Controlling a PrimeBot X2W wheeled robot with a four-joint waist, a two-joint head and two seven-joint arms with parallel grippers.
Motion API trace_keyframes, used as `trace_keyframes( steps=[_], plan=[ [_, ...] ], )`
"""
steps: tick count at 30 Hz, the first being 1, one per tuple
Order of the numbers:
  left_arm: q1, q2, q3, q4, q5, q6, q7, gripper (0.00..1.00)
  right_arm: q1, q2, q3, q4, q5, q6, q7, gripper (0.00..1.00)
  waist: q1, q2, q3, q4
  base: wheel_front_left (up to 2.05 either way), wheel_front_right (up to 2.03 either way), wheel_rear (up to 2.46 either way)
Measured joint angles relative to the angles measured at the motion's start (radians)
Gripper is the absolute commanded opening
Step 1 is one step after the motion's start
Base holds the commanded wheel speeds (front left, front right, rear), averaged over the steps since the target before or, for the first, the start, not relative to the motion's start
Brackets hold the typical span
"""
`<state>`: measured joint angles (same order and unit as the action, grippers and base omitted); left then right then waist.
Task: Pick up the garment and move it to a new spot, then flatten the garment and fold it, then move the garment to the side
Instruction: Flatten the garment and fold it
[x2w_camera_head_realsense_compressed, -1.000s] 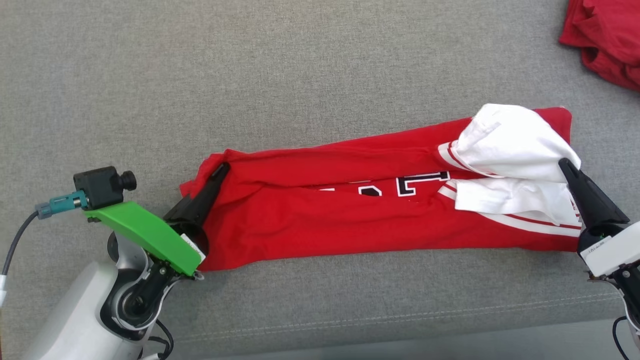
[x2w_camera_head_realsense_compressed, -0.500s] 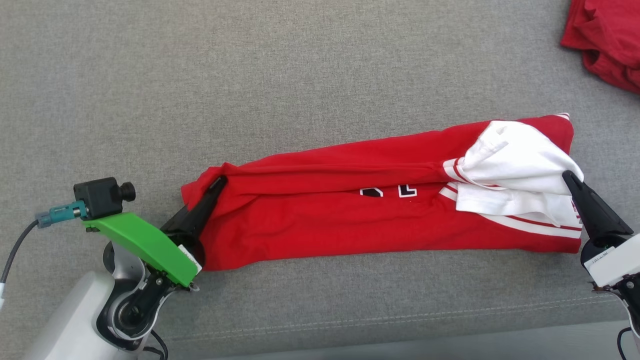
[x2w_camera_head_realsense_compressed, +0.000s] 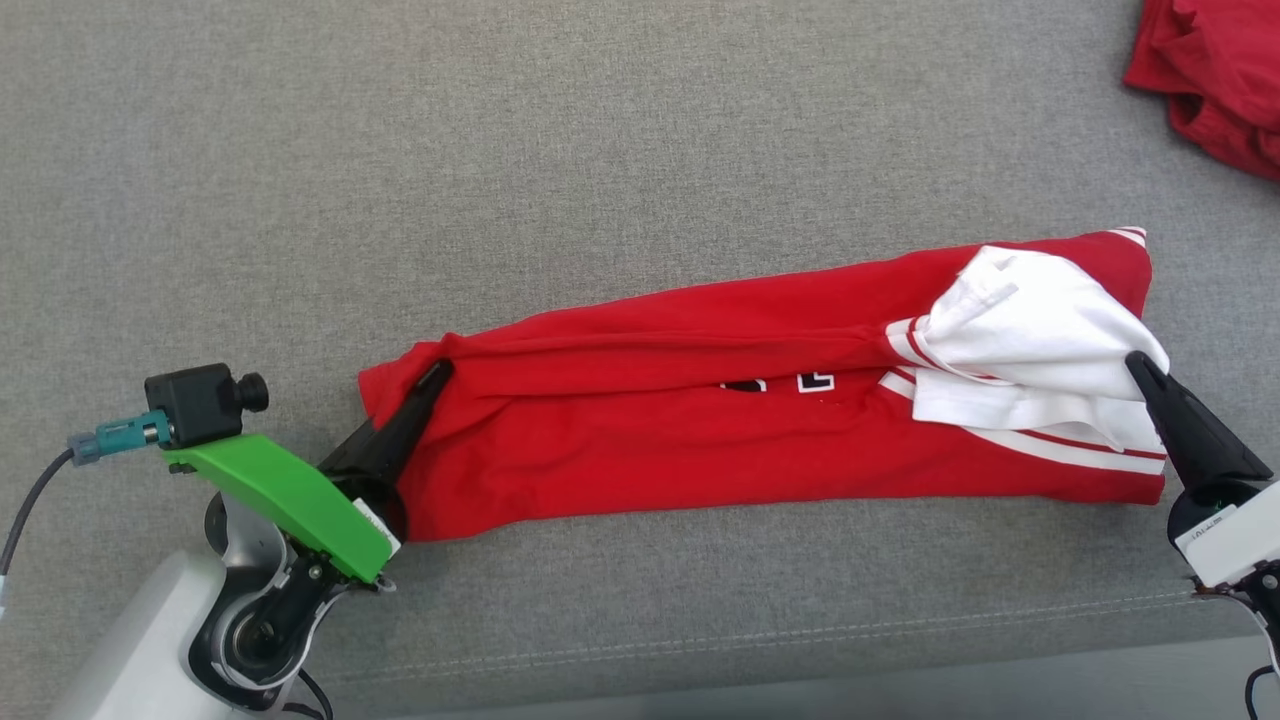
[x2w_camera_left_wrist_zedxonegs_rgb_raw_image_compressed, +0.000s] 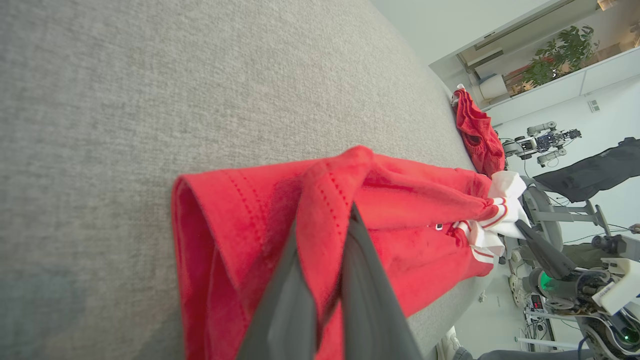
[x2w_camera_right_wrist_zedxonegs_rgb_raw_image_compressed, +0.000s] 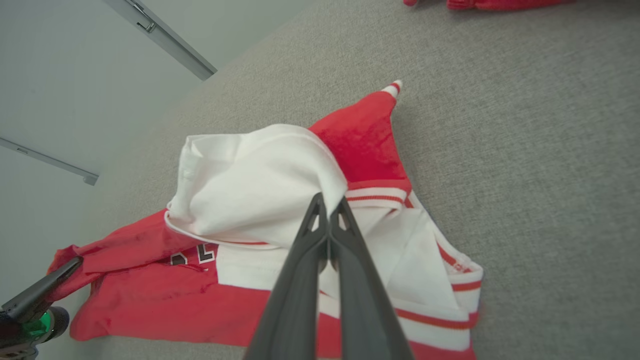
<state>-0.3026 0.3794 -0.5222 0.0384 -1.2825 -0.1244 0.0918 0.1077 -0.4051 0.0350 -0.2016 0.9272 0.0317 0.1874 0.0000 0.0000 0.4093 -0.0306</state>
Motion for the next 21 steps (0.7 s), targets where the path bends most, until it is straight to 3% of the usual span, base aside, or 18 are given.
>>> trace_keyframes(
  steps=[4, 10, 11, 12, 13, 14, 20, 21],
  plan=[
    [0.000, 0.002, 0.000, 0.000, 0.000, 0.000, 0.000, 0.09, 0.003, -0.008, 0.000, -0.003, 0.007, -0.007, 0.019, 0.00, 0.0000, 0.0000, 0.001, 0.000, 0.00, 0.00, 0.00],
    [0.004, 0.002, -0.003, 0.010, -0.005, 0.000, 0.006, 0.49, 0.014, -0.008, 0.014, -0.003, 0.007, -0.007, 0.034, 0.00, 0.0000, 0.0000, 0.003, 0.001, 0.00, 0.00, 0.00],
    [0.007, 0.003, -0.004, 0.012, -0.005, 0.000, 0.009, 0.60, 0.016, -0.008, 0.014, -0.003, 0.007, -0.007, 0.034, 0.00, 0.0000, 0.0000, 0.004, 0.001, 0.00, 0.00, 0.00],
    [0.010, 0.004, -0.004, 0.013, -0.005, 0.000, 0.009, 0.86, 0.016, -0.008, 0.014, -0.003, 0.007, -0.007, 0.034, 0.00, 0.0000, 0.0000, 0.004, 0.001, 0.00, 0.00, 0.00],
    [0.013, 0.004, -0.005, 0.015, -0.005, 0.000, 0.010, 0.96, 0.017, -0.008, 0.014, -0.003, 0.007, -0.007, 0.034, 0.00, 0.0000, 0.0000, 0.004, 0.001, 0.00, 0.00, 0.00],
    [0.015, 0.004, -0.005, 0.016, -0.005, 0.000, 0.010, 1.00, 0.017, -0.008, 0.014, -0.003, 0.007, -0.007, 0.034, 0.00, 0.0000, 0.0000, 0.003, 0.002, 0.00, 0.00, 0.00],
    [0.016, 0.007, -0.006, 0.022, -0.005, 0.002, 0.013, 1.00, 0.016, -0.013, 0.014, -0.002, 0.007, -0.007, 0.035, 0.00, 0.0000, 0.0000, -0.003, 0.005, 0.00, 0.00, 0.00],
    [0.016, 0.007, -0.005, 0.022, -0.005, 0.002, 0.013, 1.00, 0.016, -0.013, 0.014, -0.002, 0.007, -0.008, 0.035, 0.05, 0.0000, 0.0000, -0.004, 0.005, 0.00, 0.00, 0.00]
  ],
)
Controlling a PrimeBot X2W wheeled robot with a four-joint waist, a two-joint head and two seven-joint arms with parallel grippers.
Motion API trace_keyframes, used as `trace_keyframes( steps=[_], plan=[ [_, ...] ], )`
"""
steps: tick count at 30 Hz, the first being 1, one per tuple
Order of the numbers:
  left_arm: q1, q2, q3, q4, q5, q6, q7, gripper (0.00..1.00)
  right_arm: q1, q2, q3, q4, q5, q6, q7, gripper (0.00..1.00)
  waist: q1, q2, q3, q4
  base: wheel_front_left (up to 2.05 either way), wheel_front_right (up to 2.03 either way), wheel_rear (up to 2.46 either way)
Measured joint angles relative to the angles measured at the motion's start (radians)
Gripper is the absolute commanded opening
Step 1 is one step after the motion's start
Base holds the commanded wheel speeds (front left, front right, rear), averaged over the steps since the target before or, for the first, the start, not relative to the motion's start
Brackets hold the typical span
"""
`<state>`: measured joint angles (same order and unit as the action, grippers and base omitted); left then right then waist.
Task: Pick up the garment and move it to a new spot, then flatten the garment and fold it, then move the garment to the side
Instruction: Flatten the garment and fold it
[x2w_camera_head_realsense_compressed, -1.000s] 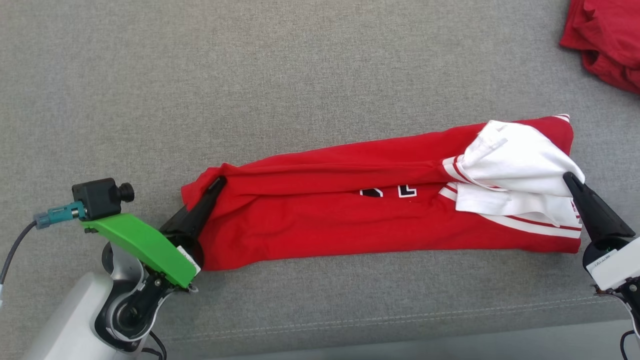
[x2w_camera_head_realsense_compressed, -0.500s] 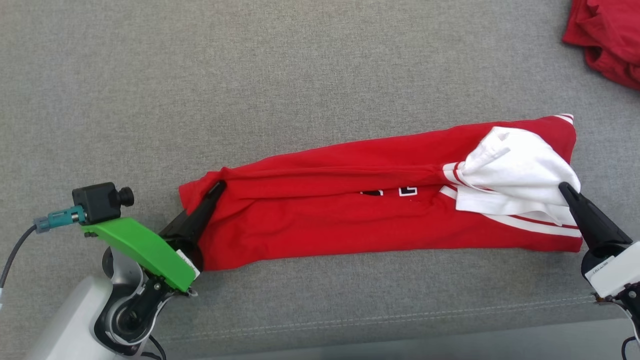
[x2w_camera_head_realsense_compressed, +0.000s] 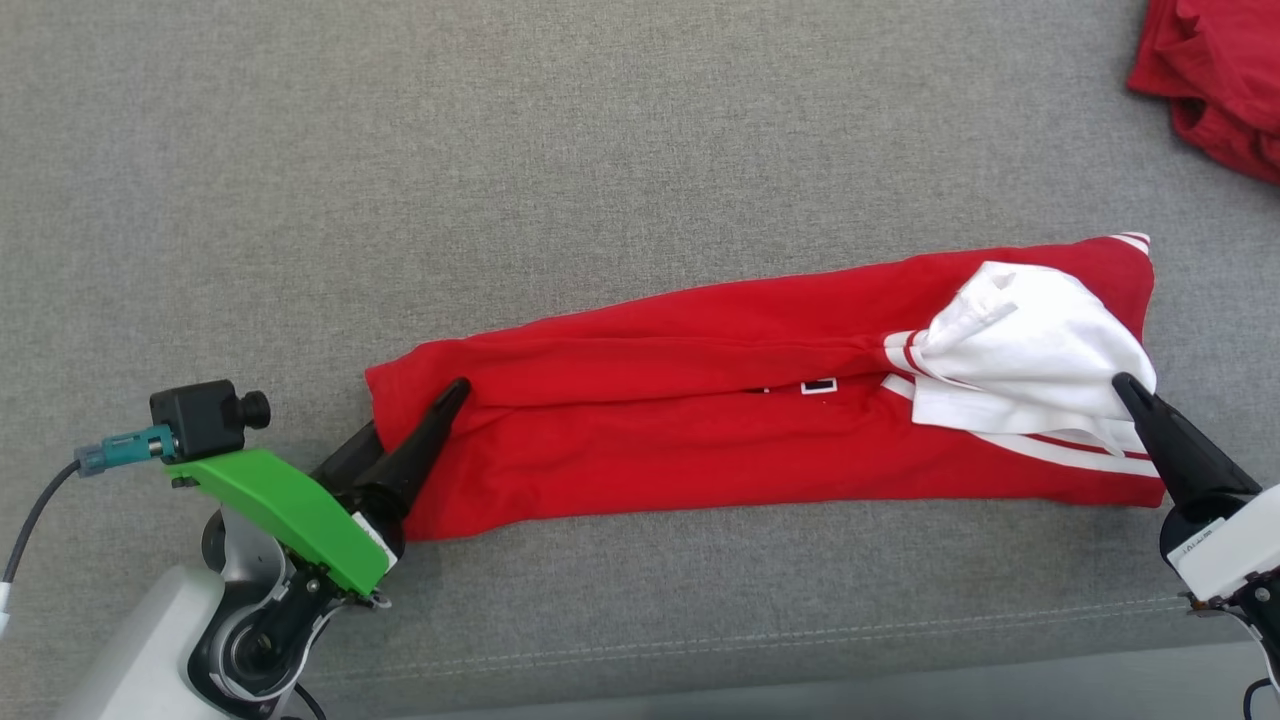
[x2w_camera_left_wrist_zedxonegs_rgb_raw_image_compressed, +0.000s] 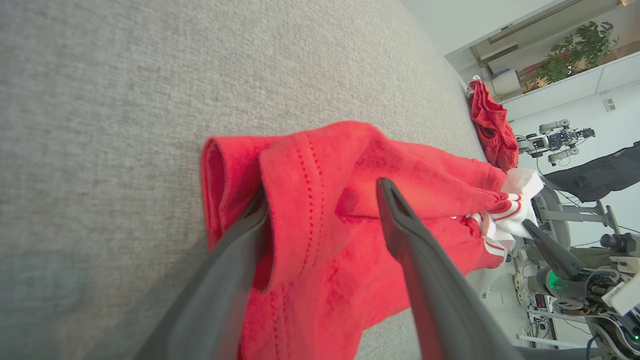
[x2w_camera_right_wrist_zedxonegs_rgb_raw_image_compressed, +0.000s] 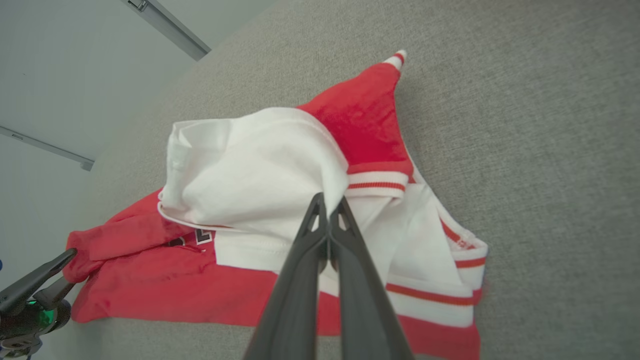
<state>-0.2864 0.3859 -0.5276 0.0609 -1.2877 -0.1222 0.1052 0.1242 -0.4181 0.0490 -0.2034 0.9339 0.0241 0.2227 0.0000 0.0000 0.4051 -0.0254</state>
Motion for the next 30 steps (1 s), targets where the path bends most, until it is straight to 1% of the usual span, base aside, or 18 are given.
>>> trace_keyframes(
  steps=[1, 3, 4, 5, 11, 14, 15, 17, 18, 19, 20, 22, 24, 28, 30],
  plan=[
    [0.000, 0.000, 0.000, 0.003, 0.000, 0.000, 0.000, 1.00, 0.000, 0.000, 0.000, 0.001, 0.000, 0.000, 0.000, 0.11, 0.0000, 0.0000, -0.002, 0.001, 0.00, 0.00, 0.00],
    [0.000, 0.001, 0.001, 0.006, 0.000, 0.001, 0.001, 1.00, 0.000, 0.000, 0.001, 0.003, 0.000, -0.001, 0.002, 0.09, 0.0000, 0.0000, -0.007, 0.002, 0.00, 0.00, 0.00],
    [0.000, 0.001, 0.002, 0.006, 0.000, 0.001, 0.001, 1.00, 0.000, 0.000, 0.001, 0.003, 0.000, -0.001, 0.002, 0.06, 0.0000, 0.0000, -0.009, 0.002, 0.00, 0.00, 0.00],
    [0.000, 0.001, 0.002, 0.006, 0.000, 0.002, 0.001, 1.00, 0.000, 0.000, 0.001, 0.003, 0.000, -0.001, 0.002, 0.00, 0.0000, 0.0000, -0.010, 0.002, 0.00, 0.00, 0.00],
    [0.000, 0.010, 0.007, 0.012, -0.003, 0.008, 0.005, 1.00, 0.000, 0.000, 0.001, 0.006, 0.000, -0.001, 0.002, 0.00, 0.0000, 0.0000, -0.025, 0.003, 0.00, 0.00, 0.00],
    [0.005, 0.016, 0.012, 0.008, -0.004, 0.014, 0.006, 1.00, 0.000, -0.006, -0.001, 0.006, -0.010, -0.009, 0.002, 0.00, 0.0000, 0.0000, -0.035, 0.004, 0.00, 0.00, 0.00],
    [0.009, 0.019, 0.014, 0.005, -0.006, 0.018, 0.006, 1.00, -0.002, -0.011, -0.005, 0.007, -0.014, -0.010, 0.002, 0.18, 0.0000, 0.0000, -0.037, 0.004, 0.00, 0.00, 0.00],
    [0.021, 0.023, 0.015, 0.001, -0.006, 0.022, 0.007, 1.00, -0.002, -0.020, -0.009, 0.013, -0.017, -0.017, 0.002, 0.25, 0.0000, 0.0000, -0.039, 0.004, 0.00, 0.00, 0.00],
    [0.027, 0.025, 0.014, -0.001, -0.006, 0.027, 0.008, 1.00, -0.003, -0.023, -0.010, 0.018, -0.024, -0.018, 0.002, 0.49, 0.0000, 0.0000, -0.040, 0.004, 0.00, 0.00, 0.00],
    [0.032, 0.028, 0.014, -0.004, -0.006, 0.030, 0.008, 1.00, -0.003, -0.025, -0.016, 0.024, -0.030, -0.028, 0.002, 0.82, 0.0000, 0.0000, -0.041, 0.005, 0.00, 0.00, 0.00],
    [0.035, 0.031, 0.012, -0.005, -0.006, 0.032, 0.008, 1.00, -0.004, -0.026, -0.024, 0.032, -0.035, -0.036, 0.002, 1.00, 0.0000, 0.0000, -0.042, 0.006, 0.00, 0.00, 0.00],
    [0.040, 0.034, 0.007, -0.010, -0.004, 0.035, 0.009, 1.00, -0.004, -0.034, -0.036, 0.044, -0.051, -0.045, 0.001, 1.00, 0.0000, 0.0000, -0.045, 0.011, 0.00, 0.00, 0.00],
    [0.046, 0.034, 0.007, -0.018, -0.003, 0.036, 0.009, 1.00, -0.006, -0.036, -0.050, 0.047, -0.064, -0.062, -0.011, 1.00, 0.0000, 0.0000, -0.046, 0.018, 0.00, 0.00, 0.00],
    [0.070, 0.040, 0.008, -0.033, 0.005, 0.053, 0.005, 1.00, -0.017, -0.034, -0.048, 0.027, -0.084, -0.061, -0.034, 1.00, 0.0000, 0.0000, -0.051, 0.032, 0.00, 0.00, 0.00],
    [0.084, 0.045, 0.011, -0.044, 0.008, 0.055, -0.007, 1.00, -0.022, -0.031, -0.041, 0.007, -0.092, -0.060, -0.046, 1.00, 0.0000, 0.0000, -0.053, 0.037, 0.00, 0.00, 0.00]
  ],
)
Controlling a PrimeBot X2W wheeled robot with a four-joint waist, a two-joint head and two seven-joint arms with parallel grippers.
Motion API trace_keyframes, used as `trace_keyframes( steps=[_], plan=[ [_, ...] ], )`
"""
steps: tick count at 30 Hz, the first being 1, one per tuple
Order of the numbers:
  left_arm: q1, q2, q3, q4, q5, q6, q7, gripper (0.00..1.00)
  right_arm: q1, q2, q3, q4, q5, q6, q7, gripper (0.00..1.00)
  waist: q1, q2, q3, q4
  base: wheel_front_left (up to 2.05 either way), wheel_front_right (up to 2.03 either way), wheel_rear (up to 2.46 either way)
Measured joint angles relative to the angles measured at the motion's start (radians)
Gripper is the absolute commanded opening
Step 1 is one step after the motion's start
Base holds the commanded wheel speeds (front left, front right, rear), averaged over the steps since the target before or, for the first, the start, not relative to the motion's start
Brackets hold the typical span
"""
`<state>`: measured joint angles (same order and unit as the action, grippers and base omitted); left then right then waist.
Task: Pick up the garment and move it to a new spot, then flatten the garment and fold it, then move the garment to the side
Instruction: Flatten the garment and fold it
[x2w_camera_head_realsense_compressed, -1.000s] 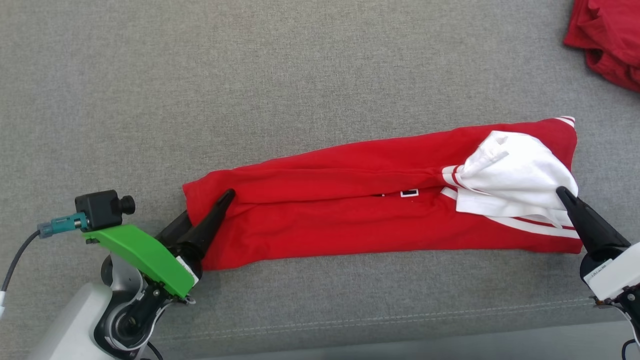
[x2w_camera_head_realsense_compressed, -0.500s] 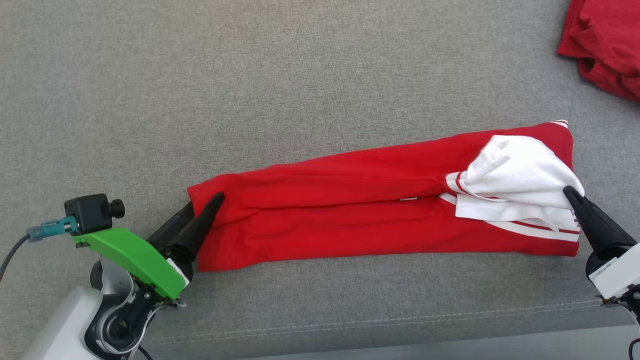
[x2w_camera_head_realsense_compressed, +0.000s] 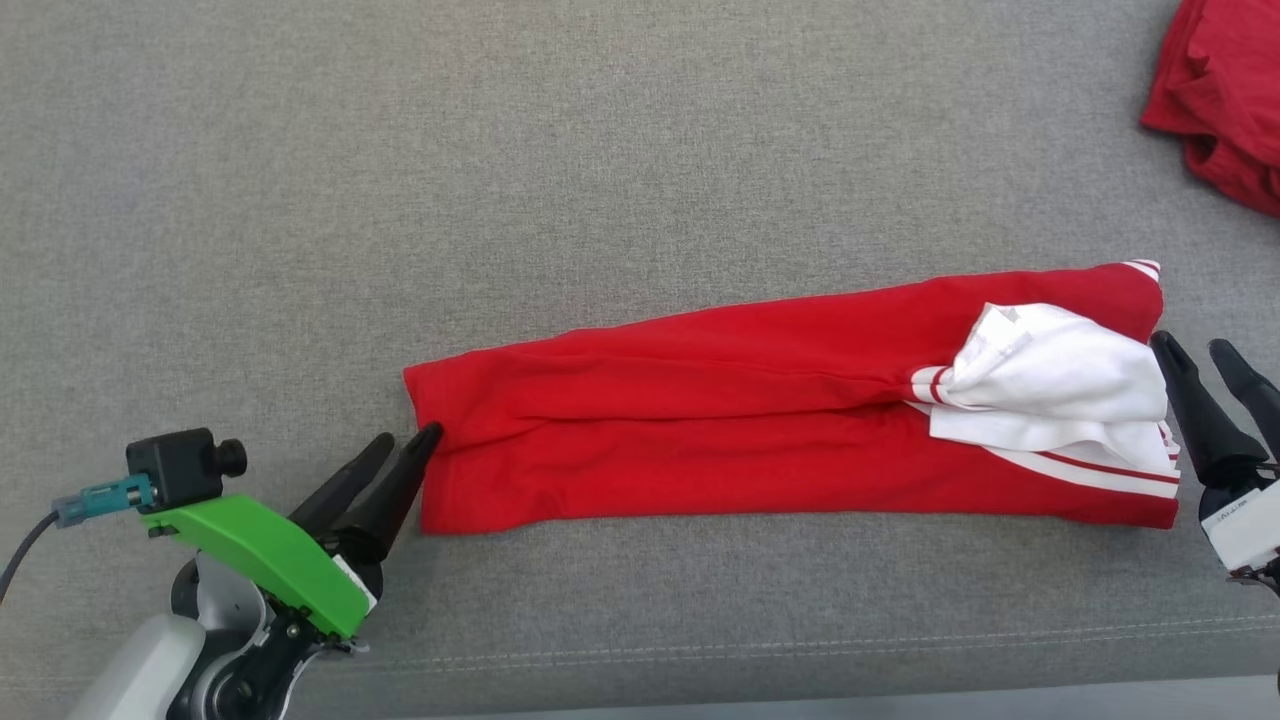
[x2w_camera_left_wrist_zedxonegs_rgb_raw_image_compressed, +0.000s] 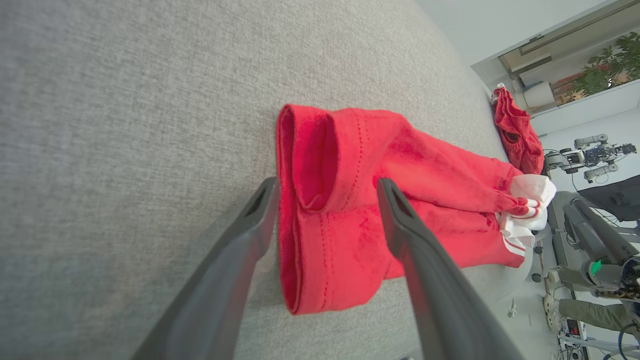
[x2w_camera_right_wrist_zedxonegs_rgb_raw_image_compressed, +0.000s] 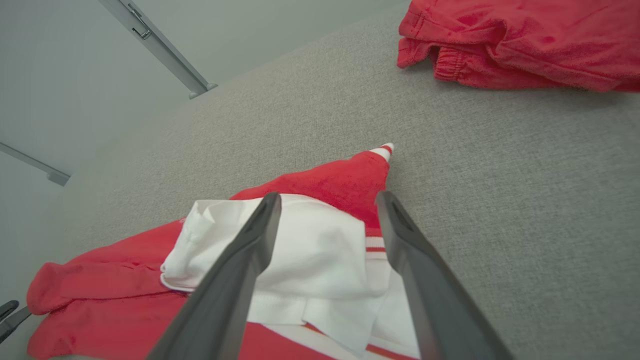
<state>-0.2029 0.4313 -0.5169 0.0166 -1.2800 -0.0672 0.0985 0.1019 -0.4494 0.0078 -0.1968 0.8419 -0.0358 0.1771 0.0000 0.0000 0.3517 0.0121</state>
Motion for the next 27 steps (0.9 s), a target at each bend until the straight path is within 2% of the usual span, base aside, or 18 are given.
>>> trace_keyframes(
  steps=[6, 12, 18, 23, 27],
  plan=[
    [0.030, 0.031, 0.033, -0.022, 0.076, 0.037, -0.069, 1.00, -0.001, 0.049, 0.005, -0.042, -0.007, -0.001, -0.054, 1.00, 0.0000, 0.0000, -0.019, 0.006, 0.00, 0.00, 0.00],
    [0.081, 0.042, 0.061, -0.054, 0.128, 0.079, -0.146, 1.00, 0.005, 0.142, -0.025, -0.061, 0.001, -0.029, -0.142, 1.00, 0.0000, 0.0000, -0.043, -0.002, 0.00, 0.00, 0.00],
    [0.127, 0.022, 0.061, -0.099, 0.177, 0.123, -0.214, 1.00, 0.065, 0.297, -0.036, -0.070, 0.088, -0.045, -0.224, 1.00, 0.0000, 0.0000, -0.059, -0.016, 0.00, 0.00, 0.00],
    [0.161, -0.012, 0.044, -0.129, 0.186, 0.140, -0.242, 1.00, 0.146, 0.361, -0.023, -0.033, 0.128, -0.045, -0.263, 1.00, 0.0000, 0.0000, -0.058, -0.028, 0.00, 0.00, 0.00],
    [0.190, -0.013, 0.036, -0.151, 0.198, 0.152, -0.259, 1.00, 0.174, 0.377, 0.003, 0.005, 0.129, -0.044, -0.271, 1.00, 0.0000, 0.0000, -0.050, -0.040, 0.00, 0.00, 0.00]
  ],
)
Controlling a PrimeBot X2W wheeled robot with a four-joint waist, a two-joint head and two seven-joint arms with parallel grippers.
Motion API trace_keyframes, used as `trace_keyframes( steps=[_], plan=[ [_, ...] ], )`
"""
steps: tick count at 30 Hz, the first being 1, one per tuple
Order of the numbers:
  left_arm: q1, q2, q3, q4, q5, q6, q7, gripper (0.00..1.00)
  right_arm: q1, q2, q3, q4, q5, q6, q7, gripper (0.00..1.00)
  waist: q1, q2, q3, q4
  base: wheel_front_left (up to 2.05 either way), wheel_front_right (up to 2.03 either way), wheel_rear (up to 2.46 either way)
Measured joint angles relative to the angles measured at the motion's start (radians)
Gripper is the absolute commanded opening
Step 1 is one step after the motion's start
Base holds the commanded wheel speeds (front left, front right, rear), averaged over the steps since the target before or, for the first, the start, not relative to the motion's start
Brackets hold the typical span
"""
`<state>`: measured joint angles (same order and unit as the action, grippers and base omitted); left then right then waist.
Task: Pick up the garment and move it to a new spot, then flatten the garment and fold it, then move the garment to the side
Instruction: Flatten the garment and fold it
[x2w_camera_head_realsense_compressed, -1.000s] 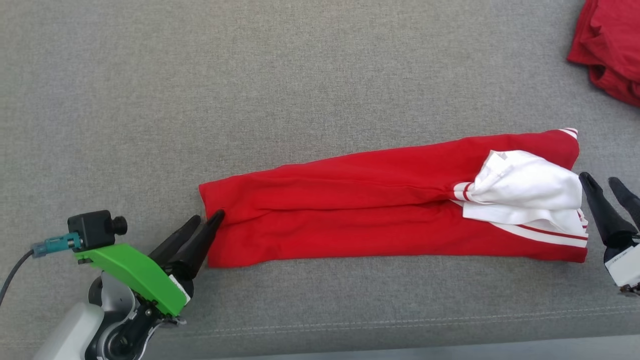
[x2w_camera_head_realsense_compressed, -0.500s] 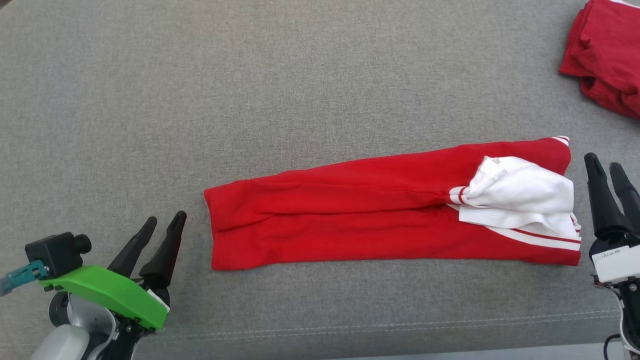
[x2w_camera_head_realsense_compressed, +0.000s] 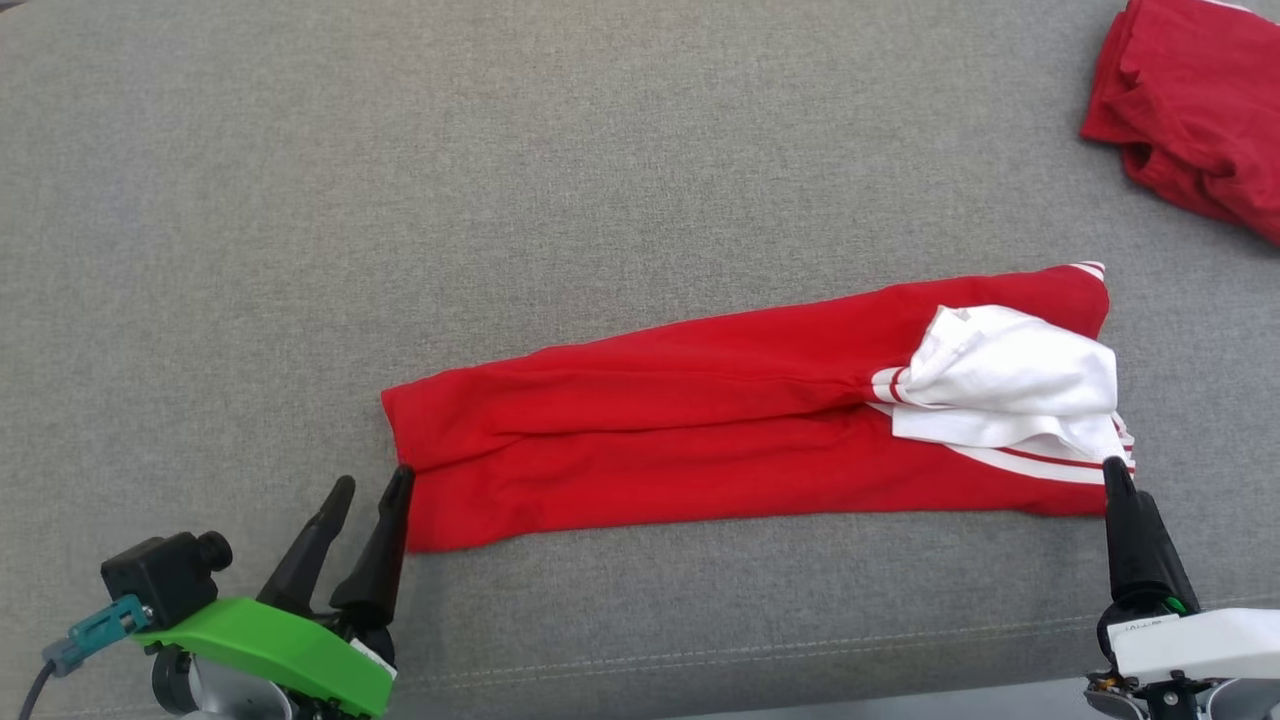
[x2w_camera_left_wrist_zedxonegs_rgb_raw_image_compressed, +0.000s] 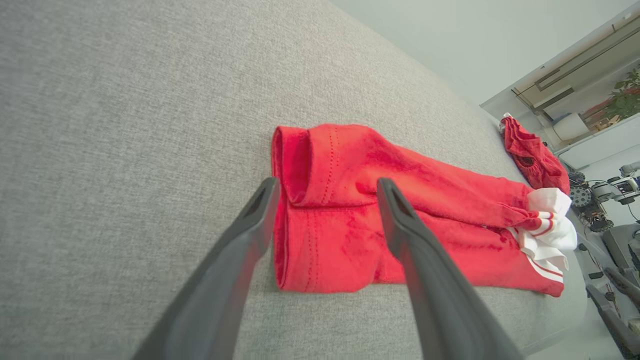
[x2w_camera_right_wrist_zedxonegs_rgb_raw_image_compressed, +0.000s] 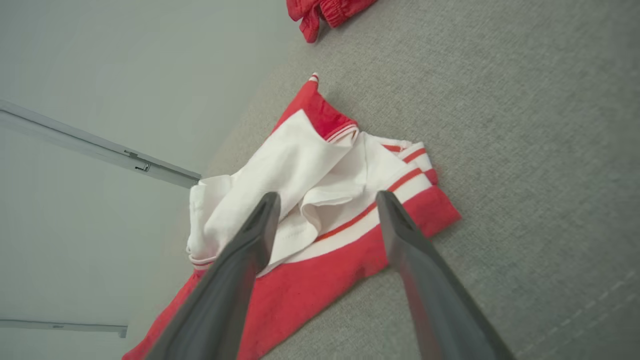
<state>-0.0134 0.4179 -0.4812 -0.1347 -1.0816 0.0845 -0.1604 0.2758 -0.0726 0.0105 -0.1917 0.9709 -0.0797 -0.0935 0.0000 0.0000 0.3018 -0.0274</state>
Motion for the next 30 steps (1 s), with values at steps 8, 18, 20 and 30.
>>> trace_keyframes(
  steps=[8, 18, 20, 30],
  plan=[
    [0.011, -0.008, -0.019, -0.031, 0.043, 0.012, -0.008, 1.00, 0.005, 0.012, -0.001, 0.071, 0.039, 0.021, -0.022, 1.00, 0.0000, 0.0000, 0.023, -0.012, 0.00, 0.00, 0.00],
    [0.016, 0.007, -0.005, -0.057, 0.062, 0.023, -0.007, 1.00, -0.021, 0.025, 0.037, 0.179, 0.097, 0.074, -0.034, 1.00, 0.0000, 0.0000, 0.051, -0.027, 0.00, 0.00, 0.00],
    [0.024, 0.011, 0.001, -0.061, 0.064, 0.023, -0.006, 1.00, -0.044, 0.025, 0.045, 0.199, 0.110, 0.092, -0.035, 1.00, 0.0000, 0.0000, 0.054, -0.031, 0.00, 0.00, 0.00],
    [0.034, 0.012, 0.004, -0.074, 0.065, 0.035, 0.027, 1.00, -0.133, 0.026, 0.061, 0.281, 0.151, 0.158, -0.040, 1.00, 0.0000, 0.0000, 0.058, -0.031, 0.00, 0.00, 0.00]
  ],
)
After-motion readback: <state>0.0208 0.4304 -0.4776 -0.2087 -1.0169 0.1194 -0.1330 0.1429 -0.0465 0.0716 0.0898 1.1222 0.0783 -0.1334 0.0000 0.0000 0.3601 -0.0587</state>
